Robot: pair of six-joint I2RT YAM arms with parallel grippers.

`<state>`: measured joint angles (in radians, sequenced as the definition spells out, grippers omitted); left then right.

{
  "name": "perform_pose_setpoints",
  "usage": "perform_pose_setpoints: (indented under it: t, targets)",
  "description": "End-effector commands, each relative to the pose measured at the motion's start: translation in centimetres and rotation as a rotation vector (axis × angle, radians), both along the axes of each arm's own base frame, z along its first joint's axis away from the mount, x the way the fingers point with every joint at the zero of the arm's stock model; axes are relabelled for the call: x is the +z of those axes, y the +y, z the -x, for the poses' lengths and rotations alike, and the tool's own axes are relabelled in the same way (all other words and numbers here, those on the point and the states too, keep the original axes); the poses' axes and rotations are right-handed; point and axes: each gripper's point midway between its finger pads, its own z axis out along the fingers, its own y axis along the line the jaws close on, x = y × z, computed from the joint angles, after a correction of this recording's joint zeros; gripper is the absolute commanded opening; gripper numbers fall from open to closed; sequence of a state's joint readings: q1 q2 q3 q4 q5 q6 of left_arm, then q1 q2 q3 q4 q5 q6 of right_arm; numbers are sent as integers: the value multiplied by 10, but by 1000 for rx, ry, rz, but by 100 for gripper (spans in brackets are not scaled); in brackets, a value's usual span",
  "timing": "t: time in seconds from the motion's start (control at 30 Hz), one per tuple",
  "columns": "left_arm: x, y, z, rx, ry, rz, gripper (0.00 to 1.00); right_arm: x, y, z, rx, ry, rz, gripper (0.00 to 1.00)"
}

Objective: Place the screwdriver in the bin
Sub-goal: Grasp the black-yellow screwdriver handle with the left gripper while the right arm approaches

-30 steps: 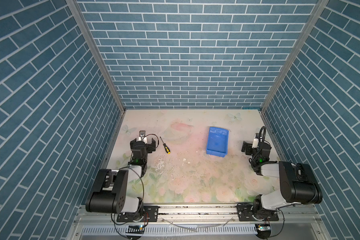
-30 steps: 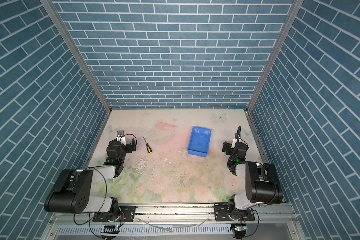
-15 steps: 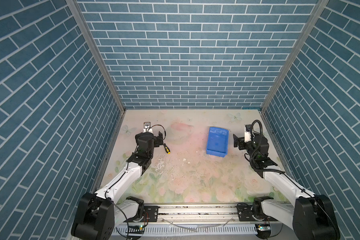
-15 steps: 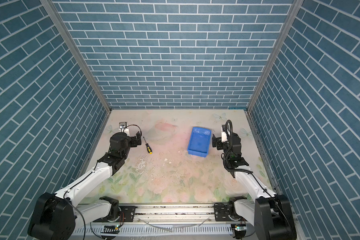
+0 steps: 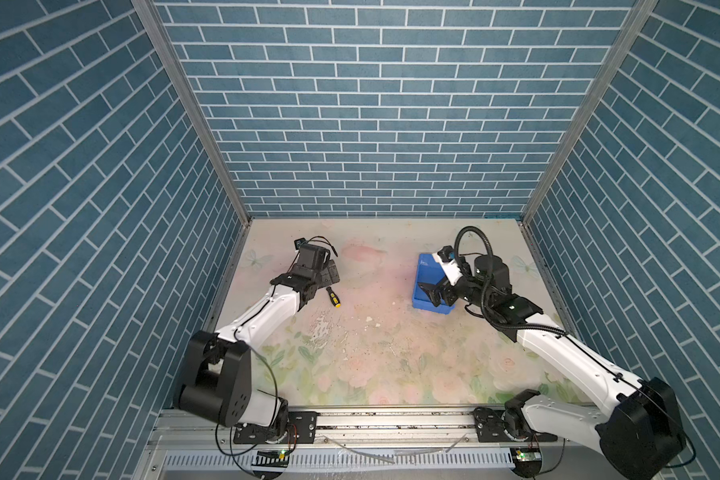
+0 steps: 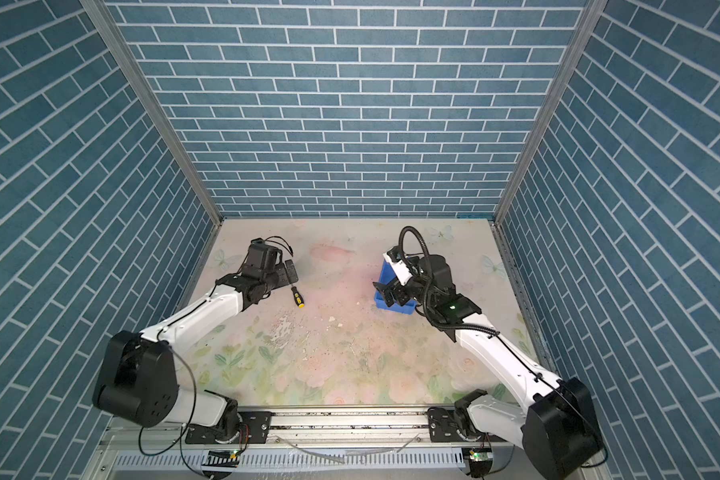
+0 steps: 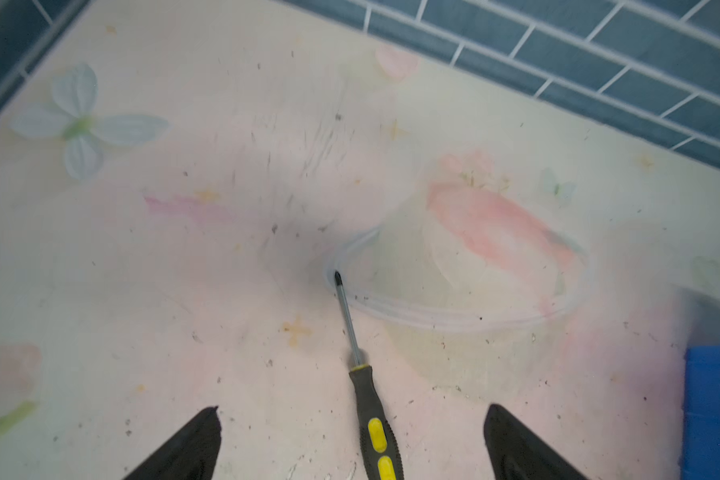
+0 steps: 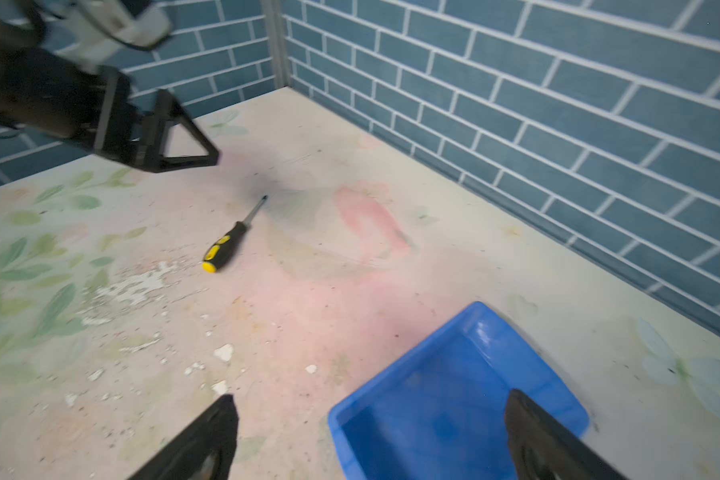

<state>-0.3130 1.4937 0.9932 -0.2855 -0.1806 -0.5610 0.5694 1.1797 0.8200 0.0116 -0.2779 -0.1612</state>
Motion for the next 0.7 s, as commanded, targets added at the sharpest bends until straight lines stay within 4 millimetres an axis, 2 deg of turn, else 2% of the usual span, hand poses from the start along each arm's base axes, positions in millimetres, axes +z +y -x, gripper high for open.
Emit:
perform_pose_setpoints:
  t: [0.0,0.1,0.23,0.37,0.47,0.67]
  targets:
    - [-26,-11,10,21,162,50,100,5,32,16,140,-7,22,99]
    - [-40,-17,5,19,229,50,100,0,50,21,186,3,30,99]
    - [-57,-22,2,25,280,47,94,-9,61,23,208,19,43,99]
    - [-70,-21,1,39,317,21,81,-13,64,24,215,25,48,99]
    - [-80,-20,1,47,353,-1,64,-14,65,24,211,26,52,99]
    - [-97,-24,4,45,404,-17,50,-20,65,22,206,37,63,99]
